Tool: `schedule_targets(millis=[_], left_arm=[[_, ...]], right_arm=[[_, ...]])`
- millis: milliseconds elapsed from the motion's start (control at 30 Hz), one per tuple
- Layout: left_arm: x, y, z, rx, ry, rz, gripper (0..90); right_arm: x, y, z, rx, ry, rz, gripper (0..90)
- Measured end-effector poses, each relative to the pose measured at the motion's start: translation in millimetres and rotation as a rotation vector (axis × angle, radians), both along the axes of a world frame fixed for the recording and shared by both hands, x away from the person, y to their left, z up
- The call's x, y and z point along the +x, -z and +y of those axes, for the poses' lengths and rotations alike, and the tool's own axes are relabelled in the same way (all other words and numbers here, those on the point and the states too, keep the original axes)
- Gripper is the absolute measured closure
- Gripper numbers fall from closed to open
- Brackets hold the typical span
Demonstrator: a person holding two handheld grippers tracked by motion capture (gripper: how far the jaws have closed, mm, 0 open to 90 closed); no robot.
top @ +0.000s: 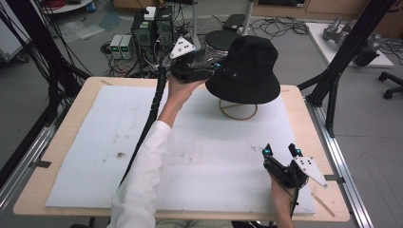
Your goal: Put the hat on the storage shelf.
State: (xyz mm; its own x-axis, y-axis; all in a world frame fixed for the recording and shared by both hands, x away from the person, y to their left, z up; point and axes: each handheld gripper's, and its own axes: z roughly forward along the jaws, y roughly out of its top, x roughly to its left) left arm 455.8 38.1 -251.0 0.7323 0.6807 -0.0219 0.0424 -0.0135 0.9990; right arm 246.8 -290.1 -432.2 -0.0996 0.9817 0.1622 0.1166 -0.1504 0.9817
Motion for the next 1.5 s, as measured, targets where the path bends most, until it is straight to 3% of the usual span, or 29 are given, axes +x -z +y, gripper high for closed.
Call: schedule_targets(millis=[300,667,900,1500], left_arm=[[-25.8,1.6,39.3,-0.004,-0.009,-0.033,28.7],[-45.4,14.6,86.8,-0.028,-0.082,-0.018,27.1],[-67.2,16.3,110.4,-0.054,-0.135,-0.070,27.2],[-103.9,55.5,162.7,-0.096,-0.252,-0.055,27.1]], right_arm=[[-0.4,0.5,2.8,-0.009,0.009,-0.008,13.8],[0.9,1.7,4.0,-0.013,0.015,-0.005,13.8],[1.4,2.0,3.4,0.003,0.019,0.000,13.8],[3.3,2.7,5.6,-0.005,0.003,0.005,13.8]])
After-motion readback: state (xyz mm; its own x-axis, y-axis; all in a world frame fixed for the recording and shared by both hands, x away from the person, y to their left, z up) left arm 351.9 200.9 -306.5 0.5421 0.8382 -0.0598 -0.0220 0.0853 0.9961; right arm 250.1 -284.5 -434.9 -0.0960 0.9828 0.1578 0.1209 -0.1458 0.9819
